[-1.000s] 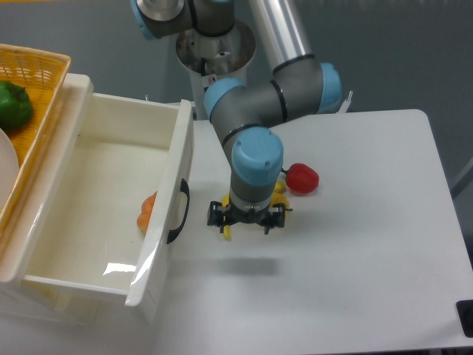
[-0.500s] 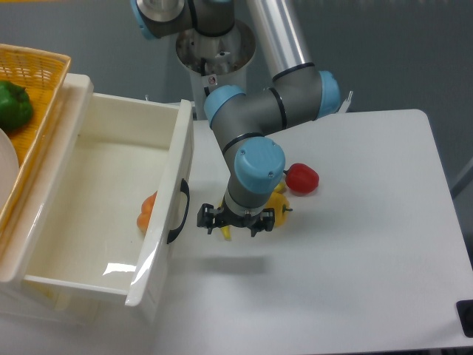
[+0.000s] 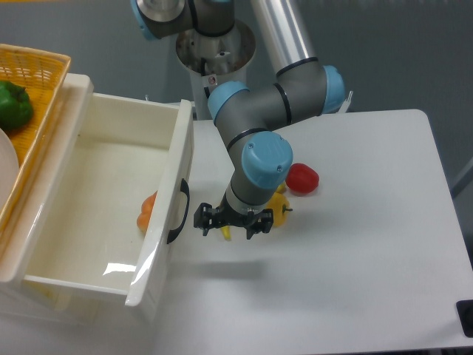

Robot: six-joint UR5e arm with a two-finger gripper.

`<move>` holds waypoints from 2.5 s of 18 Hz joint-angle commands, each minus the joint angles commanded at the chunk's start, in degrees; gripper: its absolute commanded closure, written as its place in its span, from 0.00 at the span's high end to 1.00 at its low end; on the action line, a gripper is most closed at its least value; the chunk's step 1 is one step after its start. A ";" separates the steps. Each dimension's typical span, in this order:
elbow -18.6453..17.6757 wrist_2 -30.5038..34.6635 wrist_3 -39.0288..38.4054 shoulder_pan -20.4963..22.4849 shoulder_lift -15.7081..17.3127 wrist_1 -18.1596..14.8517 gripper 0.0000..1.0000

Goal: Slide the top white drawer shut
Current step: 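Move the gripper toward the open white drawer's front panel, then push the drawer front with the gripper, sliding the drawer inward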

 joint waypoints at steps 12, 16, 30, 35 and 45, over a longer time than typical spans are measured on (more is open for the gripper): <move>0.00 -0.79 0.09 -0.88 0.70 -0.09 1.00; 0.00 -0.79 0.35 -1.32 0.88 -0.09 1.00; 0.09 -3.08 0.53 -1.49 1.67 -0.09 1.00; 0.18 -3.96 0.53 -1.84 2.02 -0.09 1.00; 0.18 -5.19 0.61 -2.90 2.11 -0.09 1.00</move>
